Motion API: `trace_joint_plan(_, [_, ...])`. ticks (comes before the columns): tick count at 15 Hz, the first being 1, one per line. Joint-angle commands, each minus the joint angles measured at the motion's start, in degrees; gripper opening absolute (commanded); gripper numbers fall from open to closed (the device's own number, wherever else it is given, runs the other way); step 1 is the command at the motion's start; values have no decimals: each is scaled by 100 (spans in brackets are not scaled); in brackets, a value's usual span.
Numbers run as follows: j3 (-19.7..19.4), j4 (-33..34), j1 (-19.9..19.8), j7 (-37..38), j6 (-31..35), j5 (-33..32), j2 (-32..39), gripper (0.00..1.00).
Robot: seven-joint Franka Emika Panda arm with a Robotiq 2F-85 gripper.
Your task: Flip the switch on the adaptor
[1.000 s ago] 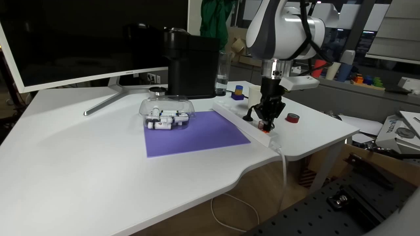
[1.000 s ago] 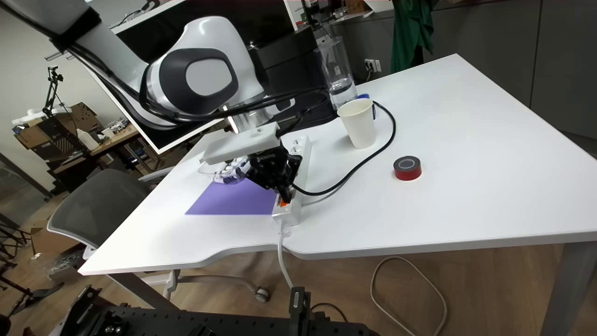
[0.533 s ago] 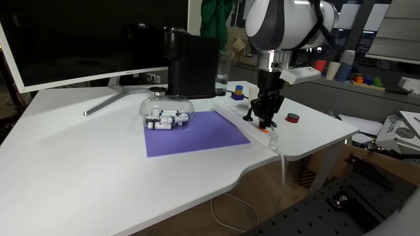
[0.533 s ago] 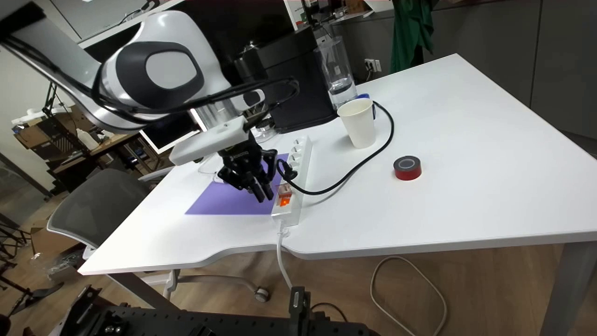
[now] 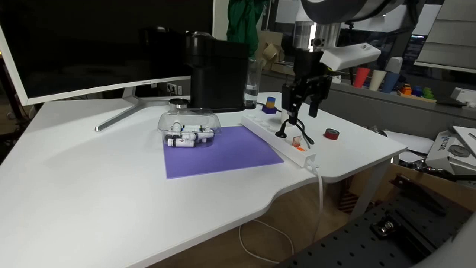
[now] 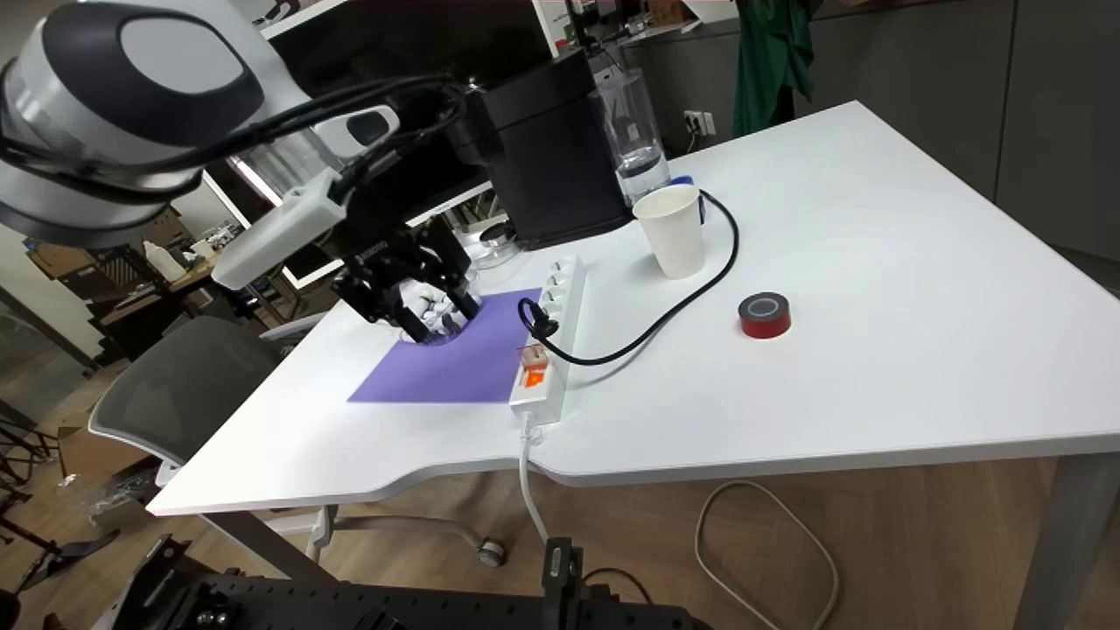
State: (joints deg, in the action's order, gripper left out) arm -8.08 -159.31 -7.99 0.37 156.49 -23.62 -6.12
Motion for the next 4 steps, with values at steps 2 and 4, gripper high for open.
trace_joint_plan(2, [437, 27, -216, 927, -162, -461, -660, 100])
trace_joint_plan(4, [619, 39, -313, 1184, -223, -481, -800, 100])
